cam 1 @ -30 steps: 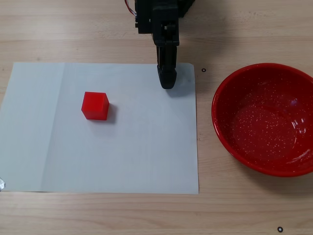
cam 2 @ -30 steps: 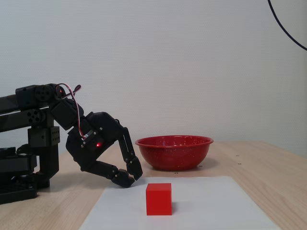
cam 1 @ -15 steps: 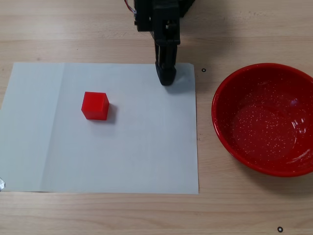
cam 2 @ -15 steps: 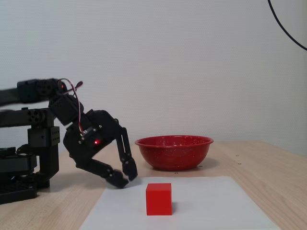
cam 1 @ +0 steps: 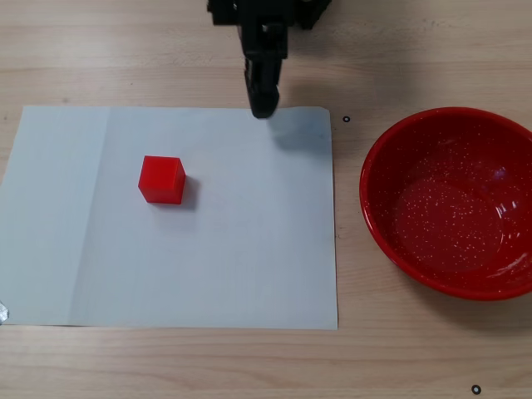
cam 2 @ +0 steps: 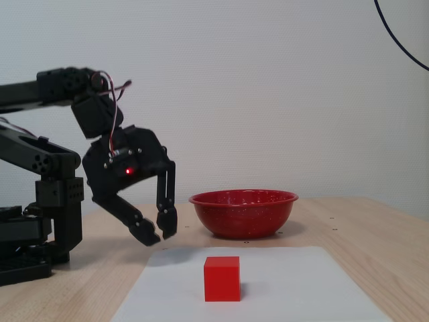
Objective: Grasp the red cube and put it in the red bowl.
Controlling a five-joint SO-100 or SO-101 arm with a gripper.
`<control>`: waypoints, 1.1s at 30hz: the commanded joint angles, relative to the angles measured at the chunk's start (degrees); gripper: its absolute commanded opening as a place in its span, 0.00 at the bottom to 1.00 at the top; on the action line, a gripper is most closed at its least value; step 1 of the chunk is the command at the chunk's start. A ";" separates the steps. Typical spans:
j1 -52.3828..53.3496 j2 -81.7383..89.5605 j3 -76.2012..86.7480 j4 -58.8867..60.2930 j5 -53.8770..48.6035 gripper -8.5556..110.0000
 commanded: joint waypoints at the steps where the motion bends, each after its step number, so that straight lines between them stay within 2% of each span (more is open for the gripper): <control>1: -1.41 -2.81 -9.58 2.29 1.58 0.07; 17: -7.65 -23.64 -38.85 14.41 10.20 0.07; 22: -10.46 -29.00 -44.03 14.24 13.36 0.07; 33: -15.12 -42.19 -55.28 13.45 13.89 0.17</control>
